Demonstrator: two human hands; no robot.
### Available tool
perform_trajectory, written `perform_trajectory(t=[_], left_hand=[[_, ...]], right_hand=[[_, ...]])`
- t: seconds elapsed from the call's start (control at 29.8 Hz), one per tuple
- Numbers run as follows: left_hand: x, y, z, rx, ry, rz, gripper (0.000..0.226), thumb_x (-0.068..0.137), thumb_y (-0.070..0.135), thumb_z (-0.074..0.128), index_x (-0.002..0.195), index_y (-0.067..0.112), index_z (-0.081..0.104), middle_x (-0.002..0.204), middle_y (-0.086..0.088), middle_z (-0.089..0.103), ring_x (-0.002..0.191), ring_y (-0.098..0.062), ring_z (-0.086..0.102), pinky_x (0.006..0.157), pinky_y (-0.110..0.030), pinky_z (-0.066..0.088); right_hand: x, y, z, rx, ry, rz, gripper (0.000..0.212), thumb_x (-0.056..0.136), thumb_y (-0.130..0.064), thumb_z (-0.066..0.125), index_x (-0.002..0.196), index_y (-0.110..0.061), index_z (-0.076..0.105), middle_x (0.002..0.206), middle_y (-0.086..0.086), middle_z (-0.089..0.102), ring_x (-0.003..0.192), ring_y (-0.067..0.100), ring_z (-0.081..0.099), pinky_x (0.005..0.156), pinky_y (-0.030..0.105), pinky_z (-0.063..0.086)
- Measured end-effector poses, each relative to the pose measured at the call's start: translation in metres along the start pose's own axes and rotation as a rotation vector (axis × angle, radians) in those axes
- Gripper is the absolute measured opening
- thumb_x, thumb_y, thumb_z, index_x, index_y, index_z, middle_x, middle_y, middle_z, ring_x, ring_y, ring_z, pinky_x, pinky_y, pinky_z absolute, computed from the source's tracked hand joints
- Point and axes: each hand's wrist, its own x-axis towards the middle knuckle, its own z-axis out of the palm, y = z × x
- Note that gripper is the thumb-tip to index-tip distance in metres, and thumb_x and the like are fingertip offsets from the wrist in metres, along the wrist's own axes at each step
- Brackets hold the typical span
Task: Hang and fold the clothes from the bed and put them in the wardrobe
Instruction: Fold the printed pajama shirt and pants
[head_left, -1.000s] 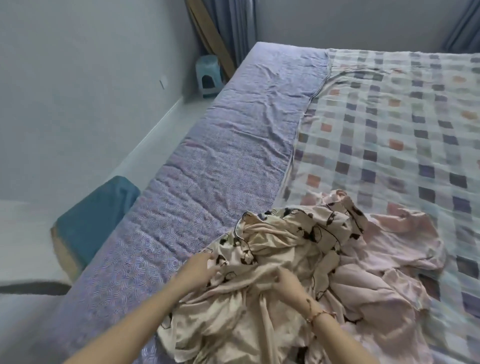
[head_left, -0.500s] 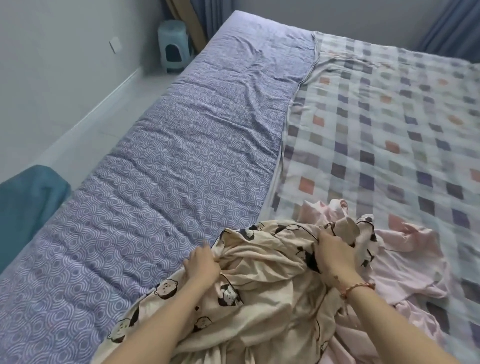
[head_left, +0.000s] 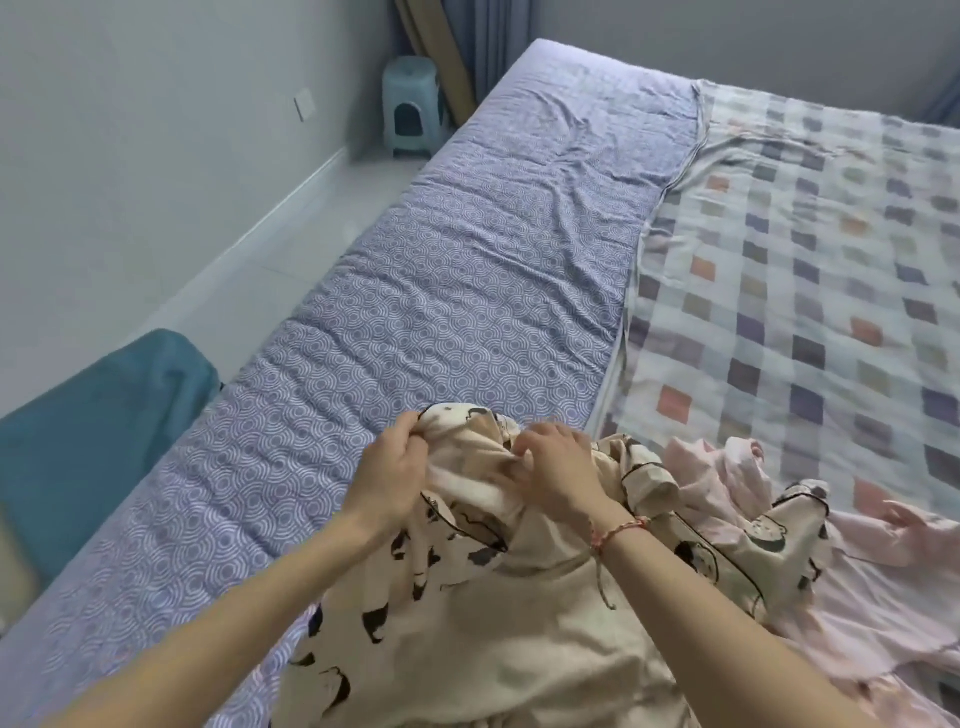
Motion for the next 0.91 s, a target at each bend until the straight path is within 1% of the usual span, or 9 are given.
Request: perform_trajectory(t=[0.07, 0.17, 0.27, 0.34, 0.4, 0.64, 0.71, 0.81, 0.91], left_hand=[[-0.006, 0.016, -0.024, -0.171, -0.151, 0.029, 0.02, 0.088, 0.022, 0.049, 0.09, 0.006, 0.06, 0.074, -0.001, 0.059, 0.07, -0.013, 0.054, 0.067, -0.029, 0.042], [-0.014, 0.033, -0.051, -0.192, -0.366, 0.137, 0.015, 0.075, 0.025, 0.064, 0.087, 0.017, 0.065, 0.074, 0.006, 0.066, 0.073, -0.002, 0.059, 0.067, -0.016, 0.045], [-0.026, 0.048, -0.072, -0.073, -0.415, 0.201, 0.009, 0.076, 0.011, 0.064, 0.084, 0.014, 0.066, 0.068, 0.007, 0.061, 0.066, 0.0, 0.052, 0.062, -0.014, 0.039], [-0.026, 0.051, -0.081, 0.089, -0.372, 0.2, 0.017, 0.068, 0.018, 0.057, 0.08, 0.009, 0.065, 0.067, -0.004, 0.058, 0.063, -0.007, 0.048, 0.061, -0.02, 0.036], [-0.033, 0.055, -0.095, 0.293, -0.291, 0.192, 0.009, 0.061, 0.02, 0.049, 0.064, 0.016, 0.056, 0.061, -0.003, 0.051, 0.059, -0.008, 0.043, 0.056, -0.017, 0.029], [-0.058, 0.071, -0.141, 0.621, 0.104, 0.234, 0.017, 0.074, -0.008, 0.056, 0.08, 0.004, 0.067, 0.072, 0.001, 0.045, 0.084, -0.027, 0.053, 0.064, -0.027, 0.032], [-0.062, 0.079, -0.154, 0.454, -0.037, 0.193, 0.005, 0.069, -0.001, 0.069, 0.073, 0.001, 0.067, 0.064, -0.001, 0.053, 0.07, -0.019, 0.053, 0.056, -0.019, 0.033], [-0.077, 0.099, -0.17, -0.037, -0.488, 0.04, 0.028, 0.058, 0.023, 0.079, 0.069, 0.002, 0.065, 0.056, 0.004, 0.057, 0.055, -0.005, 0.054, 0.054, -0.011, 0.041], [-0.082, 0.101, -0.174, -0.404, -0.6, -0.078, 0.05, 0.056, 0.036, 0.087, 0.09, 0.003, 0.07, 0.073, -0.006, 0.067, 0.062, -0.011, 0.063, 0.057, -0.022, 0.054]], right_hand=[[0.002, -0.013, -0.013, 0.05, 0.012, -0.092, 0.028, 0.083, -0.024, 0.062, 0.11, -0.02, 0.054, 0.143, -0.002, 0.037, 0.135, 0.016, 0.027, 0.108, 0.031, 0.014], [-0.009, -0.05, -0.049, 0.107, -0.092, -0.316, 0.067, 0.079, -0.014, 0.06, 0.138, -0.019, 0.03, 0.153, -0.001, 0.019, 0.141, 0.014, 0.012, 0.114, 0.03, 0.003], [-0.026, -0.081, -0.076, 0.082, -0.2, -0.389, 0.041, 0.08, -0.021, 0.067, 0.119, -0.015, 0.056, 0.121, 0.004, 0.056, 0.118, 0.017, 0.045, 0.098, 0.026, 0.03], [-0.03, -0.084, -0.091, 0.101, -0.228, -0.333, 0.02, 0.075, -0.028, 0.075, 0.079, -0.015, 0.061, 0.075, -0.002, 0.057, 0.071, 0.013, 0.052, 0.062, 0.024, 0.036], [-0.04, -0.082, -0.112, 0.149, -0.209, -0.27, 0.039, 0.071, -0.034, 0.079, 0.058, -0.02, 0.045, 0.058, -0.006, 0.045, 0.053, 0.008, 0.039, 0.049, 0.023, 0.028], [-0.067, -0.079, -0.178, 0.011, 0.049, -0.249, 0.027, 0.078, -0.019, 0.074, 0.096, -0.006, 0.059, 0.086, 0.001, 0.051, 0.08, 0.018, 0.047, 0.064, 0.025, 0.031], [-0.07, -0.071, -0.188, 0.005, 0.136, -0.206, 0.02, 0.082, -0.022, 0.071, 0.085, -0.009, 0.056, 0.083, 0.001, 0.051, 0.076, 0.019, 0.047, 0.062, 0.025, 0.032], [-0.077, -0.054, -0.203, -0.055, 0.167, -0.116, 0.036, 0.089, -0.025, 0.06, 0.062, -0.018, 0.039, 0.078, 0.004, 0.049, 0.074, 0.02, 0.047, 0.063, 0.027, 0.034], [-0.087, -0.043, -0.207, -0.08, 0.152, -0.078, 0.043, 0.093, -0.032, 0.054, 0.057, -0.018, 0.034, 0.07, 0.004, 0.049, 0.073, 0.021, 0.048, 0.062, 0.028, 0.035]])
